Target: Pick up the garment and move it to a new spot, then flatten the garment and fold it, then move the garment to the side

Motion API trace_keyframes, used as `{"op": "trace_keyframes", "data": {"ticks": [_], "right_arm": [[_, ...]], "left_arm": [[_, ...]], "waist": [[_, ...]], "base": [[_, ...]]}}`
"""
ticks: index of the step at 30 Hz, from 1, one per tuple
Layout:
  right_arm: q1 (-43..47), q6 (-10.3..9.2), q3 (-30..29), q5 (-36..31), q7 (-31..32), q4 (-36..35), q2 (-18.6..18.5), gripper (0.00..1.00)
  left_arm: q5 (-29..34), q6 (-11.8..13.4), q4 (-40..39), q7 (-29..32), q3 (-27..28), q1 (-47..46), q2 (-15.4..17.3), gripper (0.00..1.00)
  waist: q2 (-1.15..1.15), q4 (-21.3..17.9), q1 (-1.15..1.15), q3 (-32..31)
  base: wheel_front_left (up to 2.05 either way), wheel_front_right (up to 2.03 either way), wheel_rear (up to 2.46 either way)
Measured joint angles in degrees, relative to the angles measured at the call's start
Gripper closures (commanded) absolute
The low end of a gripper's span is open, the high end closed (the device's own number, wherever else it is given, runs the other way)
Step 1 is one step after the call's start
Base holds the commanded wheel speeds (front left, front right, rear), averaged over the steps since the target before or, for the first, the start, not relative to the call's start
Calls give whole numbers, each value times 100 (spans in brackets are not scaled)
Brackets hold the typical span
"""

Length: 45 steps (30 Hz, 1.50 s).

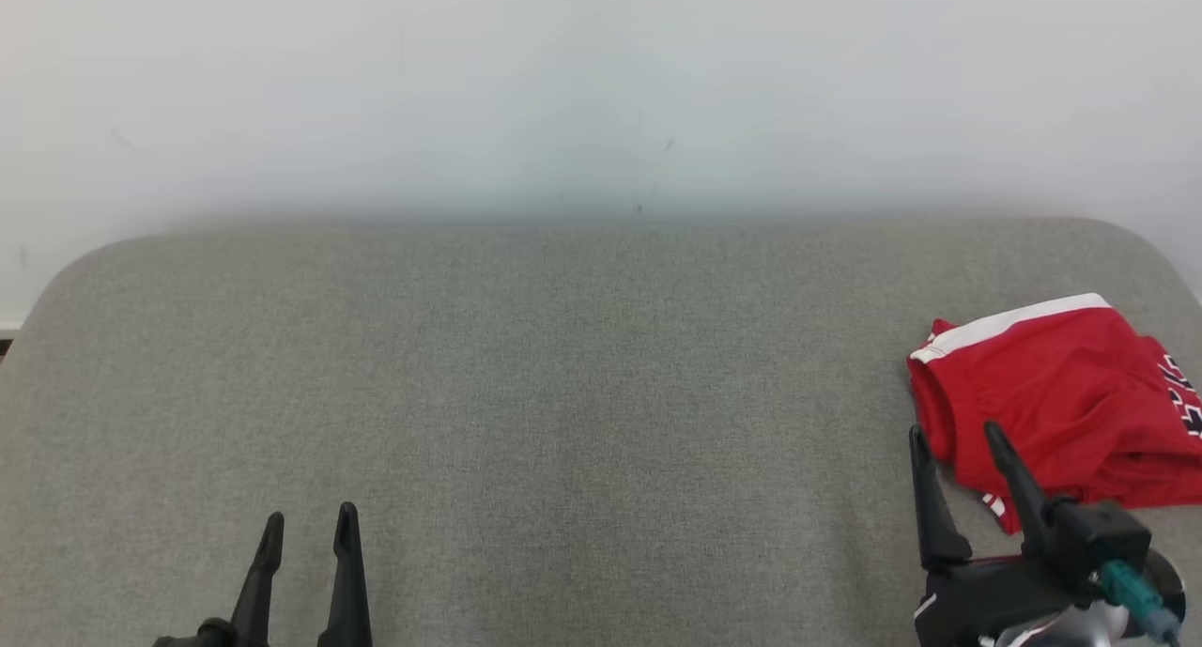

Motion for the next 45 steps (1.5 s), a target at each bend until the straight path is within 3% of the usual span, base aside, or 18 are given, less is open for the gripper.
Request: {"op": "trace_keyframes", "data": {"ticks": [9,37,38,45], "right_arm": [[281,0,192,-89,-443,428,242,0],[132,0,261,38,-381,811,261,0],[145,0,265,37,-383,832,264,100],[380,0,254,82,-352,1210,267,100]], "left_arm": [[49,0,87,0,79,216,11,0],[221,0,257,0,207,320,-1,0],[220,-1,268,0,202,321,-2,100],[176,-5,623,58,167,351,-35,100]], "waist": [[0,-51,1,-266],[1,-210,2,-170],[1,-212,2,-167],[1,-213,2,-164]], "base": [[0,0,0],[0,0,0],[0,0,0],[0,0,0]]}}
